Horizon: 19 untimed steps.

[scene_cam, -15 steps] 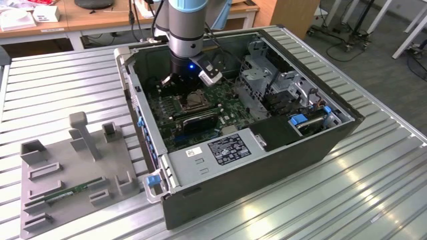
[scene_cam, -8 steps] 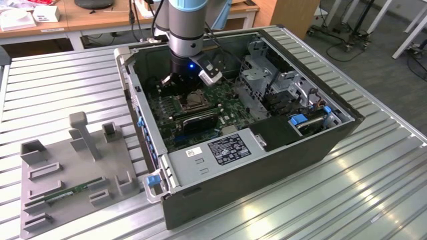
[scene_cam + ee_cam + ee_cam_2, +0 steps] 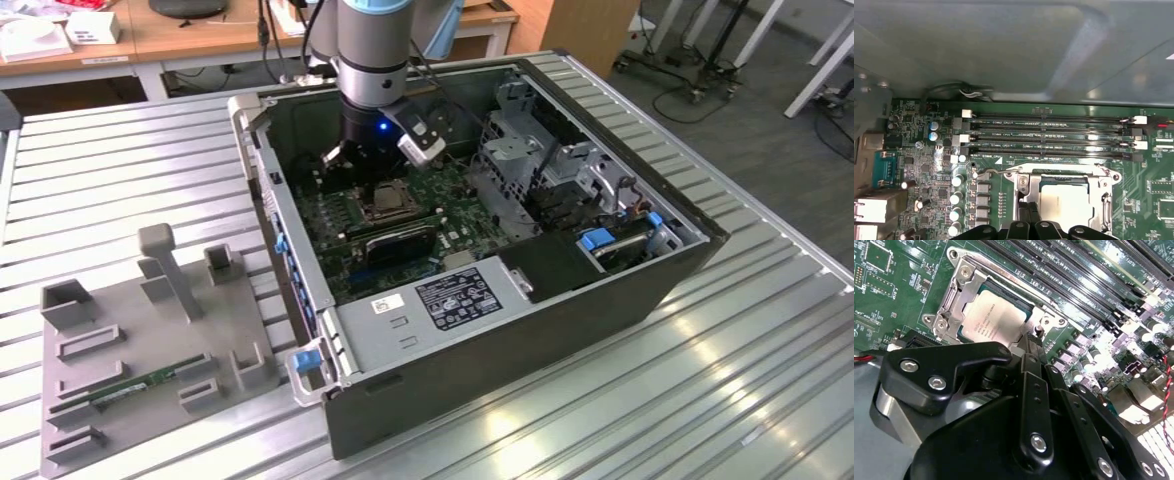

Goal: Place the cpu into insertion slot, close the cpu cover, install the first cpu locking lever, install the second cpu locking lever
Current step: 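Close the cpu cover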

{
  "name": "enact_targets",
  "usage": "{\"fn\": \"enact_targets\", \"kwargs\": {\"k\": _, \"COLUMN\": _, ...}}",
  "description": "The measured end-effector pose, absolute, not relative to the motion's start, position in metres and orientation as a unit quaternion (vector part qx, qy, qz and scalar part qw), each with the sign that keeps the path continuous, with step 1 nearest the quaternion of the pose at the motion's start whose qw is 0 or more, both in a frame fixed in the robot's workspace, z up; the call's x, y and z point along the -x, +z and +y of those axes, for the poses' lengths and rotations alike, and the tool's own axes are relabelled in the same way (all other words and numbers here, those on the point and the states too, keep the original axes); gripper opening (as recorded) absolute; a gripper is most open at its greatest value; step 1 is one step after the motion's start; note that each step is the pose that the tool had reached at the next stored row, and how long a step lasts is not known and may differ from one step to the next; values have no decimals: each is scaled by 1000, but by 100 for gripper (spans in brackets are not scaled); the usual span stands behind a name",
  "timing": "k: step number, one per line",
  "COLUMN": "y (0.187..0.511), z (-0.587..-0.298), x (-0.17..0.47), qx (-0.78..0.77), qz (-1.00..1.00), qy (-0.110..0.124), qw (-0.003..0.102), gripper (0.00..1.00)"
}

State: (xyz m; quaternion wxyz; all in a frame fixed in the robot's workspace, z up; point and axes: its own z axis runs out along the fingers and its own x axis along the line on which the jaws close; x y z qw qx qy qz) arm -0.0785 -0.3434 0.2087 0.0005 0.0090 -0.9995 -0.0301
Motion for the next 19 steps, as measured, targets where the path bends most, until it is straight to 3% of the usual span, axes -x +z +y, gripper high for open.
{"fn": "enact_targets", "kwargs": {"k": 19, "y": 238, "z": -343, "x": 79, "qx": -9, "qz": -1000, "qy": -30, "qw": 1, "gripper": 11}}
